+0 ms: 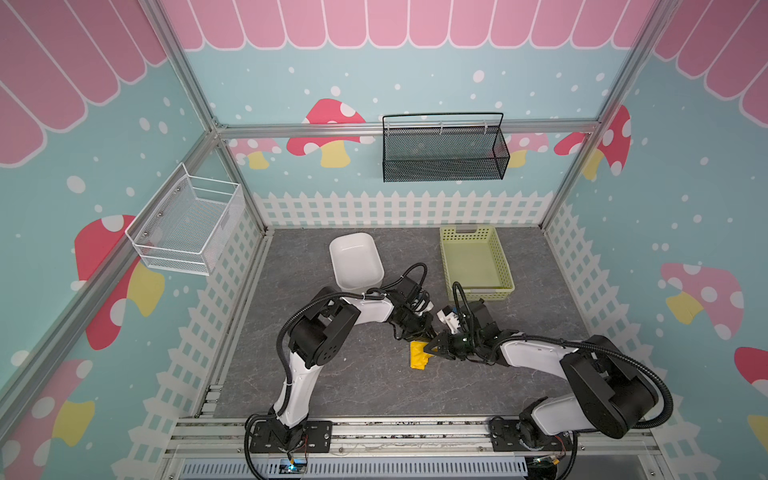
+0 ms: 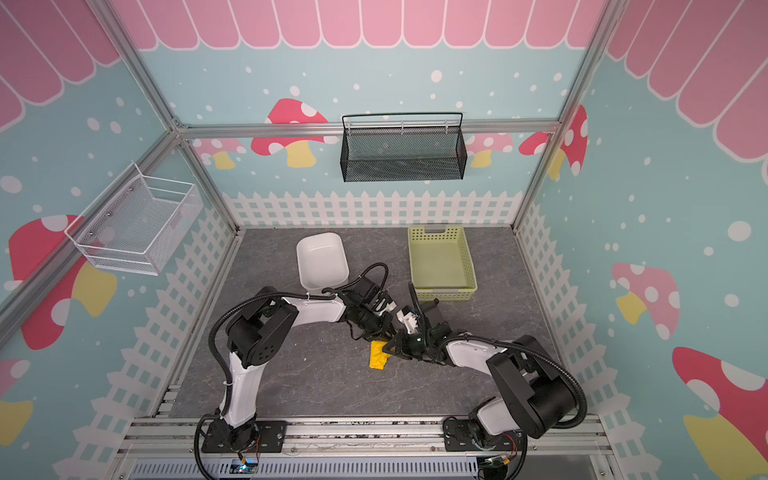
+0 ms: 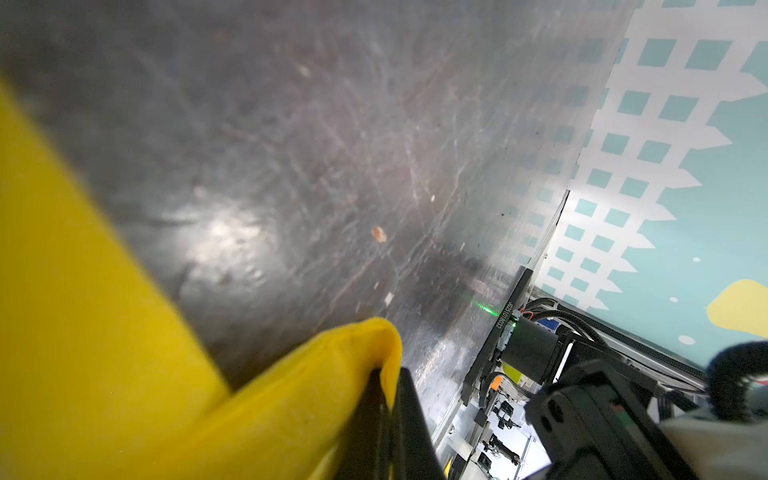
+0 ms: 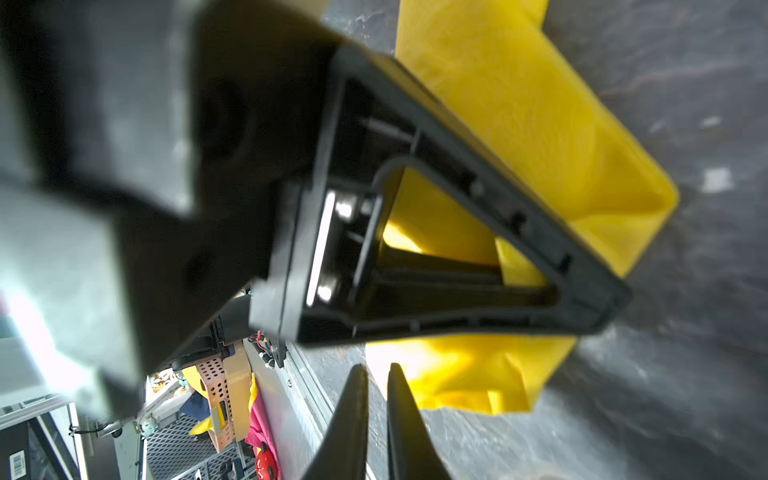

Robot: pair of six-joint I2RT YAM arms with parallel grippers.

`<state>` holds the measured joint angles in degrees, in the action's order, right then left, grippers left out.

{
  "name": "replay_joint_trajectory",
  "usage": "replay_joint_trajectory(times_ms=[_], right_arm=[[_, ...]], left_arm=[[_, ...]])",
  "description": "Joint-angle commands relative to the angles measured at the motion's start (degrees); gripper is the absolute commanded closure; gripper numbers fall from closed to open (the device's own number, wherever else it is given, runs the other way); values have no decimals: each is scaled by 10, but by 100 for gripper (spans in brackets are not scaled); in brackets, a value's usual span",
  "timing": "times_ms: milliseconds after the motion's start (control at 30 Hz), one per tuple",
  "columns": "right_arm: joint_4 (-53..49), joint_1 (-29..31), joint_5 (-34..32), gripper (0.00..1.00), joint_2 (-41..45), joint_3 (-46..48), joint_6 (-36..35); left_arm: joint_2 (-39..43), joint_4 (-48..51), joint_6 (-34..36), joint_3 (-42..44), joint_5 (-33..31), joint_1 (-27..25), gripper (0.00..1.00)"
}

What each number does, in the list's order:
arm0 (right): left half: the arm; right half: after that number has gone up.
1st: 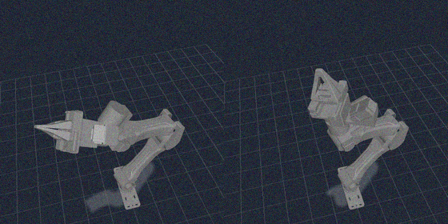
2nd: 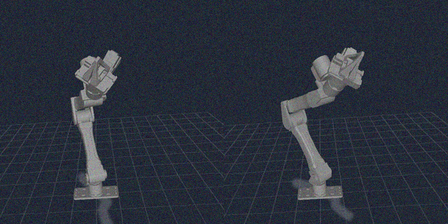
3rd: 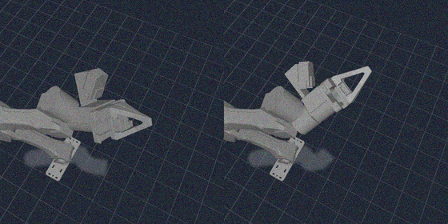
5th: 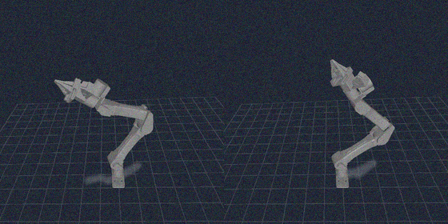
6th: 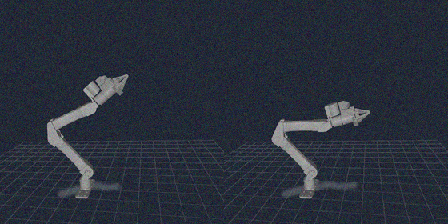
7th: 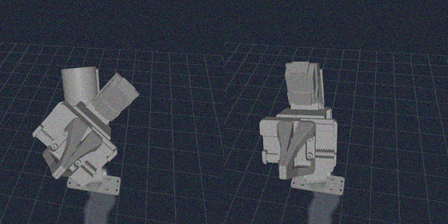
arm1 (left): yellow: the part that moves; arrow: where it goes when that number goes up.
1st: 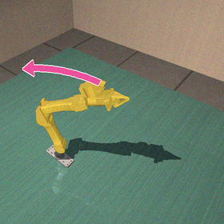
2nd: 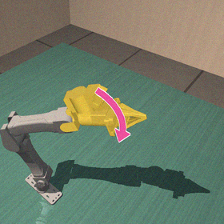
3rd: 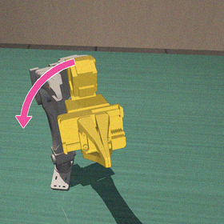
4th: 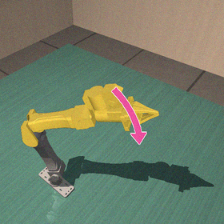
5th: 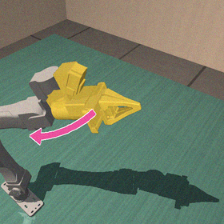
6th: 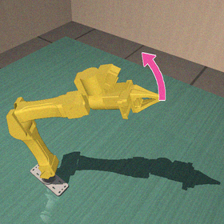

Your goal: Place the utensils on the paper napkin and roll it up

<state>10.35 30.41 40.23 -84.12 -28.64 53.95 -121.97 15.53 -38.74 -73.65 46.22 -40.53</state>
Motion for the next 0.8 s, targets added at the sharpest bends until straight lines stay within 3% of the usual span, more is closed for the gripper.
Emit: replay_joint_trajectory(times_ms=[0, 467, 767], right_arm=[[29, 0, 14, 89, -32, -13, -5], [-22, 0, -41, 90, -55, 34, -44], [-54, 0, -62, 91, -63, 17, -67]], left_arm=[[-28, 13, 9, 2, -32, -3, 98], [-10, -11, -15, 11, -59, 3, 95], [51, -25, -31, 20, -86, 15, 78]])
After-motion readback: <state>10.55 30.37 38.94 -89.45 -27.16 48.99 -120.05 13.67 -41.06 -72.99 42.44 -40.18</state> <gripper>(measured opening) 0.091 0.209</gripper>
